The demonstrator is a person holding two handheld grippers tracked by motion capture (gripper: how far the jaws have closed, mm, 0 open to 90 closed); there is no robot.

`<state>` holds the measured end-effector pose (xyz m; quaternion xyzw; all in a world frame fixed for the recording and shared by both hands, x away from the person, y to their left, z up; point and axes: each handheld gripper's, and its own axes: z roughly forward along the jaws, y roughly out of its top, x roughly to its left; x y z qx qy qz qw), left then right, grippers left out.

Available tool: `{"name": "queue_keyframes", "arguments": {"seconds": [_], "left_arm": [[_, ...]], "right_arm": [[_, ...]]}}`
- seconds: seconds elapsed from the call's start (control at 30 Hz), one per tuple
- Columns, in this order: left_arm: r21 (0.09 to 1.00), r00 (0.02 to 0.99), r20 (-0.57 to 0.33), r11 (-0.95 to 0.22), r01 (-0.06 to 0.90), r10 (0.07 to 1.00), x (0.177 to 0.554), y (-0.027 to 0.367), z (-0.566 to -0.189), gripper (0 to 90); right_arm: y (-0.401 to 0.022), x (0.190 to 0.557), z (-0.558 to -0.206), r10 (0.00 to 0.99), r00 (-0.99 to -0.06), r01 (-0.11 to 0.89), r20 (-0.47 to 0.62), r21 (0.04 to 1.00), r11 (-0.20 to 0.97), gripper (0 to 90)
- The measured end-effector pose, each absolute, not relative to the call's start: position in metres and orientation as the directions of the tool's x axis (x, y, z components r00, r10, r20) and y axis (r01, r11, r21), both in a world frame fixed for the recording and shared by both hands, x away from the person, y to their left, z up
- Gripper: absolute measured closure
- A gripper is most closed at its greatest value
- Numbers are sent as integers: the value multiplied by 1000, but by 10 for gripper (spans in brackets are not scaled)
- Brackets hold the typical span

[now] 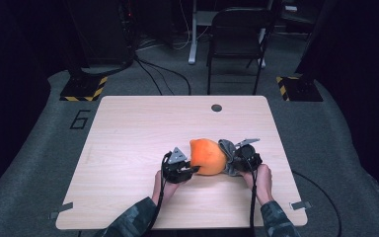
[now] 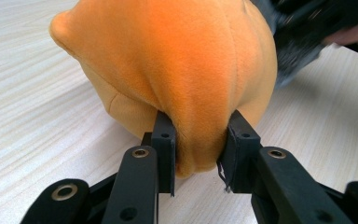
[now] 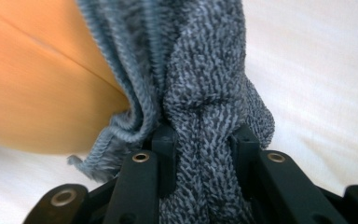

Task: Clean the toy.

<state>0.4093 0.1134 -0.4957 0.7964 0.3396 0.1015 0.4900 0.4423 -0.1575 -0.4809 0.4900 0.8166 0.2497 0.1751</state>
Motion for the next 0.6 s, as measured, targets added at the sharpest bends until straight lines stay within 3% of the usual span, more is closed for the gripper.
{"name": "queue_keyframes", "arguments": {"seconds": [0.1,0.23,0.4,0.6], "left_arm": [[849,746,-179,-283,446,641,412,114,-496,695],[844,749,-167,-301,445,641,411,115,-497,692],[844,748,-154,-308,439,646,411,115,-497,689],[845,751,-144,-315,432,644,412,115,-497,688]], "right_arm": [[-164,450,-496,896,-443,743,-18,552,378,695],[-169,449,-488,904,-427,742,-13,567,358,703],[-173,438,-447,901,-435,680,14,661,318,720],[-149,413,-401,841,-539,551,37,772,319,725]]}}
